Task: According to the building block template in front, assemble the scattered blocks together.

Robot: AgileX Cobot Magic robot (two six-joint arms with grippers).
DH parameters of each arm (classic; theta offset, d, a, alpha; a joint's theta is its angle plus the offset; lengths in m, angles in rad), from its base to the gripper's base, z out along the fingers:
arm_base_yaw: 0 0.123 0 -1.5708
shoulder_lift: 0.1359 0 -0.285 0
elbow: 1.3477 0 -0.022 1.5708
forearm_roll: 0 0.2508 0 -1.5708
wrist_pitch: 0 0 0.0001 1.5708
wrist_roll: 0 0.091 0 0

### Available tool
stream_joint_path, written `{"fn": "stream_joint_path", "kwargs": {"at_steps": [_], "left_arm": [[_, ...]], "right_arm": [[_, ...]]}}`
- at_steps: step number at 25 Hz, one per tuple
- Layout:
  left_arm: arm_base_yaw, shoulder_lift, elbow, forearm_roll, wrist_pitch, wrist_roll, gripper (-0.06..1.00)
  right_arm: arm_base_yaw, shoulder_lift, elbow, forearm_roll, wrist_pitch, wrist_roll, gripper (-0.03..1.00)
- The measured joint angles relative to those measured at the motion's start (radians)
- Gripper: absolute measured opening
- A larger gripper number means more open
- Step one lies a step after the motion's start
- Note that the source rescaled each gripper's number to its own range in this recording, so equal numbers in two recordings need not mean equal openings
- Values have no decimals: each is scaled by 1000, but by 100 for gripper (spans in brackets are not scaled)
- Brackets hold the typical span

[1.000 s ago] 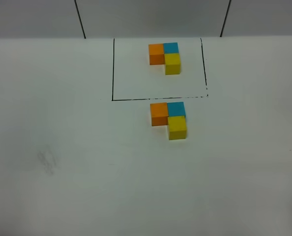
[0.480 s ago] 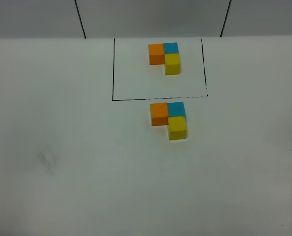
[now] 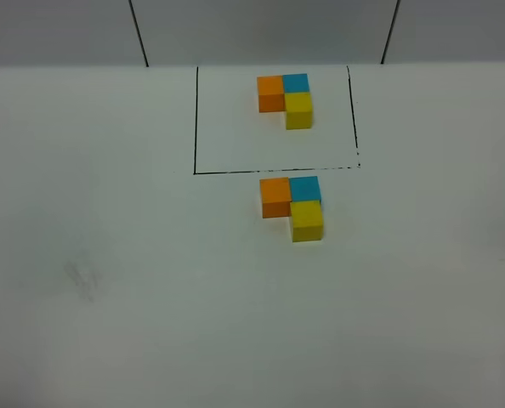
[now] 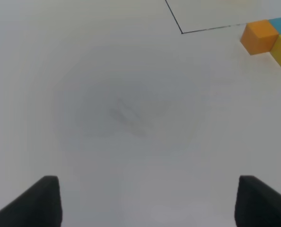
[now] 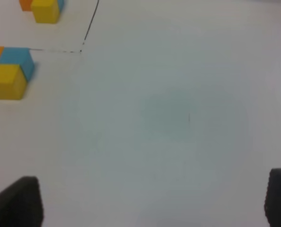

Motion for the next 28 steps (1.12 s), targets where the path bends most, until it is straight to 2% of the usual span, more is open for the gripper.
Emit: {"fn": "stream_joint_path", "kwargs": {"at_steps": [8, 18, 24, 28], "left_arm": [[0, 0, 0, 0, 0, 1, 63], [0, 0, 0, 0, 0, 1, 63], [0, 0, 0, 0, 0, 1, 63], [0, 0, 0, 0, 0, 1, 63]], "right_arm": [[0, 0, 0, -43, 0, 72, 93], [0, 0, 0, -45, 0, 82, 91], [0, 0, 0, -45, 0, 83, 85], [0, 0, 0, -45, 0, 83, 76]]}}
